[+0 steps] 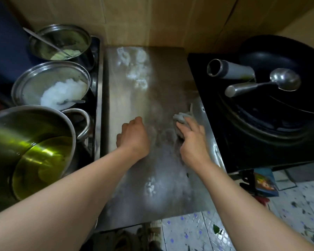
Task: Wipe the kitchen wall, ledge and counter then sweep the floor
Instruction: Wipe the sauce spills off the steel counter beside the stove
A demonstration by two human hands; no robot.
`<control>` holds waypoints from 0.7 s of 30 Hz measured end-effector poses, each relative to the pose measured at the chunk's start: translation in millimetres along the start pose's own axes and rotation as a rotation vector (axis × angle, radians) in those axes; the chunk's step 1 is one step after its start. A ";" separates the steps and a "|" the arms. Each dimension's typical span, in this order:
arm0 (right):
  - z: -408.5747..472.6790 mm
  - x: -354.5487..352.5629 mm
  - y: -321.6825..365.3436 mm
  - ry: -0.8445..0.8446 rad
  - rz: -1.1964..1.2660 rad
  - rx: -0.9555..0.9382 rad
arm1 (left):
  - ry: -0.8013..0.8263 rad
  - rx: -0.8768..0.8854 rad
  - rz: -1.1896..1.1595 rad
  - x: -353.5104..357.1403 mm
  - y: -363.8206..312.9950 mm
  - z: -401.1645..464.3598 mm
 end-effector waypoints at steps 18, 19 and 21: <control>-97.9 1.0 27.8 -0.023 0.104 0.041 | 0.129 0.084 -0.009 10.4 12.1 -54.1; -99.9 1.2 31.0 0.005 0.142 0.032 | 0.140 0.086 -0.009 11.0 12.5 -56.2; -96.2 -7.6 25.8 0.065 0.246 0.076 | 0.161 0.091 -0.020 9.9 12.6 -58.5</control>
Point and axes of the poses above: each hand's wrist, its own z-axis towards the middle knuckle, its own x-axis out of the palm, y = z × x, the point moved 7 cm from there along z, towards the middle knuckle, and after that the axes turned 3 degrees about -x, right-handed, at the moved point
